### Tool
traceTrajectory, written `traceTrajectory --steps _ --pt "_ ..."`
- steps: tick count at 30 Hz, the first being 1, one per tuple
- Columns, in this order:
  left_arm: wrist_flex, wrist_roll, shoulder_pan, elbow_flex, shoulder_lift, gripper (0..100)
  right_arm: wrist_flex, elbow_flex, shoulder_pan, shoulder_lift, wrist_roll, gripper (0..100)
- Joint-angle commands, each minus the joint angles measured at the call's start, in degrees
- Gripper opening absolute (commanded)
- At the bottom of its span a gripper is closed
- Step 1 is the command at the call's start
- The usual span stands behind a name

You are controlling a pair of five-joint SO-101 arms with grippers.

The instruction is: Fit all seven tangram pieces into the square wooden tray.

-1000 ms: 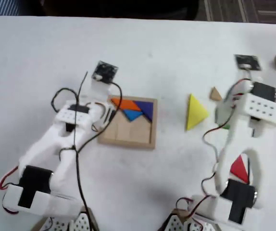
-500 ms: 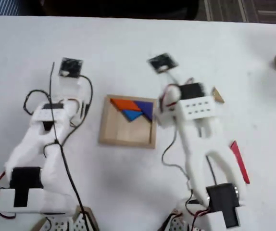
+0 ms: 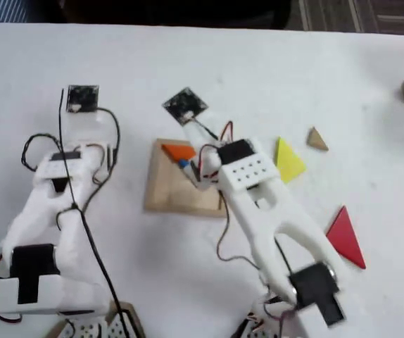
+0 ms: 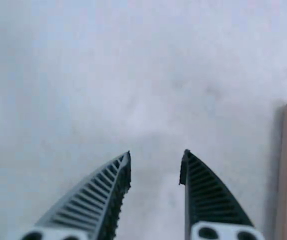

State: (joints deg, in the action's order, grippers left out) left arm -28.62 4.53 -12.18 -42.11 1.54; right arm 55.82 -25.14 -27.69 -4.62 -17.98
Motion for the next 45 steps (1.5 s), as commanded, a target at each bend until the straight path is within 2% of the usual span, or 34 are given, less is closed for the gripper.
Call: traceTrajectory --steps 1,5,11,18,28,38,43,45 --pt "1.2 -1.0 -0.9 0.8 2.9 17 -4.4 1.0 -0.1 4.4 -1.8 3.1" --pt "1.2 -1.1 -0.8 0.8 2.9 17 -4.3 2.8 -0.1 7.7 -5.7 3.1" --pt "1.2 -1.1 -0.7 0.7 2.9 17 -4.5 3.7 0.7 11.6 -6.1 3.7" --pt "1.2 -1.1 -0.7 0.6 2.9 17 -1.4 8.8 0.7 15.6 -6.0 17.7" --pt "1.2 -1.1 -0.7 0.6 2.9 17 8.0 15.6 0.7 16.0 -5.5 18.0" --pt "1.2 -1.1 -0.6 0.5 2.9 17 8.4 15.7 0.6 16.5 -5.5 18.9" --pt "1.2 -1.1 -0.6 0.5 2.9 17 8.4 15.6 0.5 16.5 -5.5 32.1" --pt "1.2 -1.1 -0.6 0.5 2.9 17 8.4 15.6 0.4 16.5 -5.5 34.4"
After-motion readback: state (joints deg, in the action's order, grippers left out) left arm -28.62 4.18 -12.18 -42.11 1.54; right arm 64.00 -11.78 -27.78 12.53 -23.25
